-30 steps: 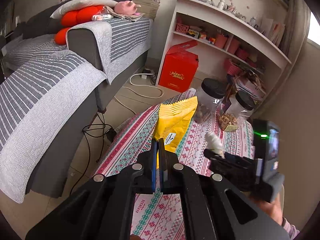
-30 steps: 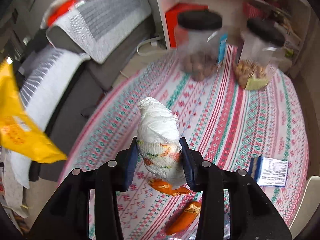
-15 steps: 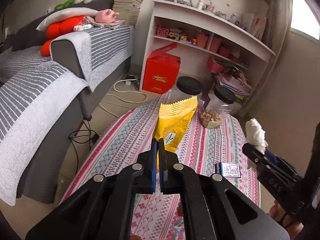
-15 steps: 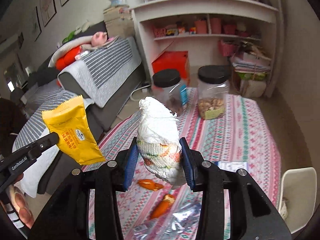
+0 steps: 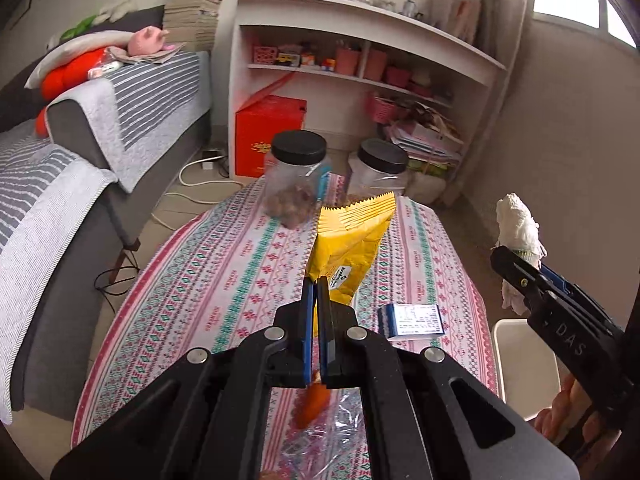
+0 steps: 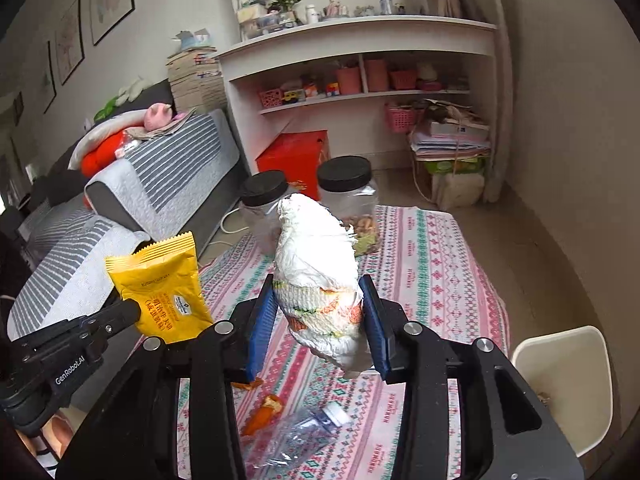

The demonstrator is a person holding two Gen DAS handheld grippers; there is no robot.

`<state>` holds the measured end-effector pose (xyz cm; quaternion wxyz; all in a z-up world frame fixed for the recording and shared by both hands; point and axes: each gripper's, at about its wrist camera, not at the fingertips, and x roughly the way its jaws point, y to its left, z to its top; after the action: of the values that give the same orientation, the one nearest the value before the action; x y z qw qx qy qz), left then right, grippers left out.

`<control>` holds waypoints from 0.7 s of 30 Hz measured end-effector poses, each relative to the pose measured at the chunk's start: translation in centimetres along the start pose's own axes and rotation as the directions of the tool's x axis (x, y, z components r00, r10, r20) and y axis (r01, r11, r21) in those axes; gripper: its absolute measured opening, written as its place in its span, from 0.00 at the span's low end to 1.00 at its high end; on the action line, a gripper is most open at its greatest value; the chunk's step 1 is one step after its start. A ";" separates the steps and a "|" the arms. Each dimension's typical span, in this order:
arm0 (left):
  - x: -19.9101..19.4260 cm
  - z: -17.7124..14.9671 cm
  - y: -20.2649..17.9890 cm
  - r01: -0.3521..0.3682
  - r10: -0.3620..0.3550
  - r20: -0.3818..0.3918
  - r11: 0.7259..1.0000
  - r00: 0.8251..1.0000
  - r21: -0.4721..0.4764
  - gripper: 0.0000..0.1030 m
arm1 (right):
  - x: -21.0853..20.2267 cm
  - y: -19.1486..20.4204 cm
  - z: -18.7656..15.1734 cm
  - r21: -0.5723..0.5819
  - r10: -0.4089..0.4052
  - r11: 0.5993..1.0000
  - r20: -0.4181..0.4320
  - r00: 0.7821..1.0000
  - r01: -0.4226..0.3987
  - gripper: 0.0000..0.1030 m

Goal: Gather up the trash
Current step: 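Carry bag and tissue wad over the bin and open both tools to drop them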

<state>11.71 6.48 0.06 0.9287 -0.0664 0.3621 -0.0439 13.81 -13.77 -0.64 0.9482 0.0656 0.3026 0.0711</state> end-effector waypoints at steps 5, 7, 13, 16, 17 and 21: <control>0.6 -0.3 -2.0 0.017 -0.017 -0.007 1.000 1.000 0.025 0.02 | -0.9 -2.0 0.0 0.019 -0.031 0.999 0.009 0.999 0.030 0.38; 0.8 -0.4 -2.7 0.027 -0.026 -0.010 0.999 1.000 0.033 0.02 | -1.2 -2.8 -0.1 0.029 -0.044 0.999 0.009 0.999 0.044 0.38; 1.2 -0.9 -4.8 0.053 -0.052 -0.014 0.996 0.999 0.066 0.02 | -2.4 -5.1 -0.4 0.041 -0.106 0.994 0.027 0.994 0.104 0.38; 1.4 -1.3 -5.8 0.065 -0.063 -0.021 0.994 0.998 0.083 0.02 | -3.0 -6.4 -0.5 0.053 -0.134 0.990 0.035 0.990 0.132 0.38; 1.6 -1.4 -6.2 0.069 -0.067 -0.024 0.994 0.997 0.089 0.02 | -3.3 -6.9 -0.5 0.057 -0.147 0.988 0.039 0.988 0.144 0.38; 1.9 -1.8 -7.5 0.085 -0.082 -0.030 0.990 0.996 0.111 0.02 | -4.2 -8.8 -0.6 0.075 -0.199 0.978 0.054 0.979 0.195 0.38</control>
<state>11.63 -1.33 -1.31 0.9237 -0.0287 0.3677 -0.1038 10.90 -23.07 -0.19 0.9566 0.0705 0.2806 -0.0357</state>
